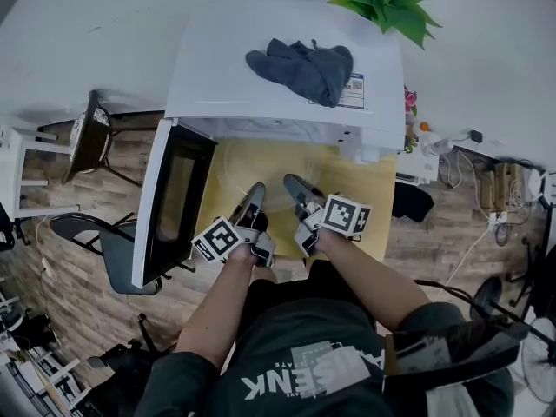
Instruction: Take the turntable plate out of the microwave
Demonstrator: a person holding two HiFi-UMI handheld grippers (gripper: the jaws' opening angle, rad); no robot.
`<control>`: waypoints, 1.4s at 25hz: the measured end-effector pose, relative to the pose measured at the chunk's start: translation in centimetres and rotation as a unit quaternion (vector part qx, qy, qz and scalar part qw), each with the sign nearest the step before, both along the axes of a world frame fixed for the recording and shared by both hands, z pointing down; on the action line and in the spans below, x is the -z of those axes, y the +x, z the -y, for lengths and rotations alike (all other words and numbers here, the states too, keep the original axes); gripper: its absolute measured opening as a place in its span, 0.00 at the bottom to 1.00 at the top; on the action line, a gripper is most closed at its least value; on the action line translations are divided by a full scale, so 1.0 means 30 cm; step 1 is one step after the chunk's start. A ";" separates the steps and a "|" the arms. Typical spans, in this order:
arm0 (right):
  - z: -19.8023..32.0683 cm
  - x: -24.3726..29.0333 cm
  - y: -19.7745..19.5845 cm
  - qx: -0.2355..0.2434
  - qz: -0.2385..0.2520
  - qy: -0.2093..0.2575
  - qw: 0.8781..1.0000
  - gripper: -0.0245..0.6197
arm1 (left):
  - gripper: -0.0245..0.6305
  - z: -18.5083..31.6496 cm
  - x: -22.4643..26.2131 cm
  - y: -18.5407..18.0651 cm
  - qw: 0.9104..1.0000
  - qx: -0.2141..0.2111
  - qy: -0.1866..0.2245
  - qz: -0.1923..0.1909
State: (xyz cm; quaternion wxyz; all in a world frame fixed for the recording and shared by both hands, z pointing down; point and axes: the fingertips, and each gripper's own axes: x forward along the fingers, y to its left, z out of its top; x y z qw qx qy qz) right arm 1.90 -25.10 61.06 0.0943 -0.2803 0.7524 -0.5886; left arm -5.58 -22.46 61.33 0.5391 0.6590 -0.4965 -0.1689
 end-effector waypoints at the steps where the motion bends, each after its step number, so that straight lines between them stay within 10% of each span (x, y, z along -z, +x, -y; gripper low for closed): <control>1: -0.006 0.006 0.005 0.003 -0.001 0.005 1.000 0.16 | 0.16 -0.007 0.006 0.004 1.000 0.000 0.002 0.005; 9: -0.018 0.031 0.029 0.030 -0.015 0.035 0.999 0.17 | 0.16 -0.024 0.025 0.051 0.999 0.014 0.023 -0.030; 17: -0.034 0.092 0.021 0.022 -0.020 0.063 0.998 0.18 | 0.17 -0.054 0.044 -0.008 0.998 -0.012 0.019 0.060; 24: -0.106 0.166 0.002 -0.004 -0.029 0.079 0.996 0.18 | 0.17 -0.097 0.130 0.028 0.997 -0.042 0.060 -0.032; 35: -0.294 0.309 -0.001 -0.048 -0.031 0.104 0.993 0.18 | 0.17 -0.264 0.269 0.021 0.991 -0.098 0.082 -0.028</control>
